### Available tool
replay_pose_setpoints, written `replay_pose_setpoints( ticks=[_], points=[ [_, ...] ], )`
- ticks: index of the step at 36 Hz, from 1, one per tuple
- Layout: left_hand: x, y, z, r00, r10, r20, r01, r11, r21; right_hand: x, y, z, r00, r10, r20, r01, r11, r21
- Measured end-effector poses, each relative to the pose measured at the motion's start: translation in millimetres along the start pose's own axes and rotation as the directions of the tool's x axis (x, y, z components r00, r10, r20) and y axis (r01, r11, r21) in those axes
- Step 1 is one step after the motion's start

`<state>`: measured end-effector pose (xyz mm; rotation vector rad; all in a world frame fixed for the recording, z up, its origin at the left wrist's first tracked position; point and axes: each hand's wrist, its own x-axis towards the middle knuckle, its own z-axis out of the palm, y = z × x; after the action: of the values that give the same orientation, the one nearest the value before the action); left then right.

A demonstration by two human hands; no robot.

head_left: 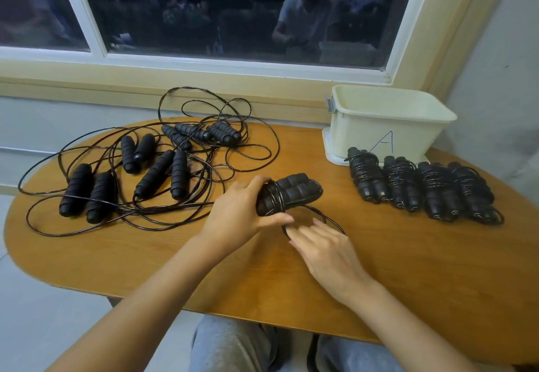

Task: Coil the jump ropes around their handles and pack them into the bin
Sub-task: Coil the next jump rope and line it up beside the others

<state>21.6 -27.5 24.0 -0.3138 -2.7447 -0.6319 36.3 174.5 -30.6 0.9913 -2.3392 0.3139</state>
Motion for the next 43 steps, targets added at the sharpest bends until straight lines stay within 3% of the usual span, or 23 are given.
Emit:
replay_pose_setpoints(
  ticks=[7,16,22,32,43],
  points=[
    [-2.5,-2.7,8.8,0.978,0.168,-0.122,-0.153,0.980,0.128,-7.9,7.0,9.5,1.000,0.003,0.006,-0.003,0.999,-0.035],
    [-1.7,-3.8,8.3,0.938,0.284,-0.198,-0.249,0.951,0.184,-14.3,31.0,4.2,0.986,0.097,0.133,-0.104,0.994,0.045],
    [1.2,-9.9,3.7,0.937,0.251,-0.241,-0.229,0.966,0.116,-18.0,53.0,-4.7,0.962,0.088,0.260,-0.142,0.970,0.195],
    [7.0,-21.7,-5.1,0.959,-0.017,-0.281,-0.035,0.983,-0.182,-5.8,64.8,-22.0,0.974,0.097,0.203,-0.151,0.951,0.268],
    [10.5,-23.2,-5.2,0.965,-0.053,-0.258,-0.034,0.947,-0.320,-11.8,73.7,-28.6,0.998,-0.002,0.061,-0.002,0.998,0.068]
  ],
)
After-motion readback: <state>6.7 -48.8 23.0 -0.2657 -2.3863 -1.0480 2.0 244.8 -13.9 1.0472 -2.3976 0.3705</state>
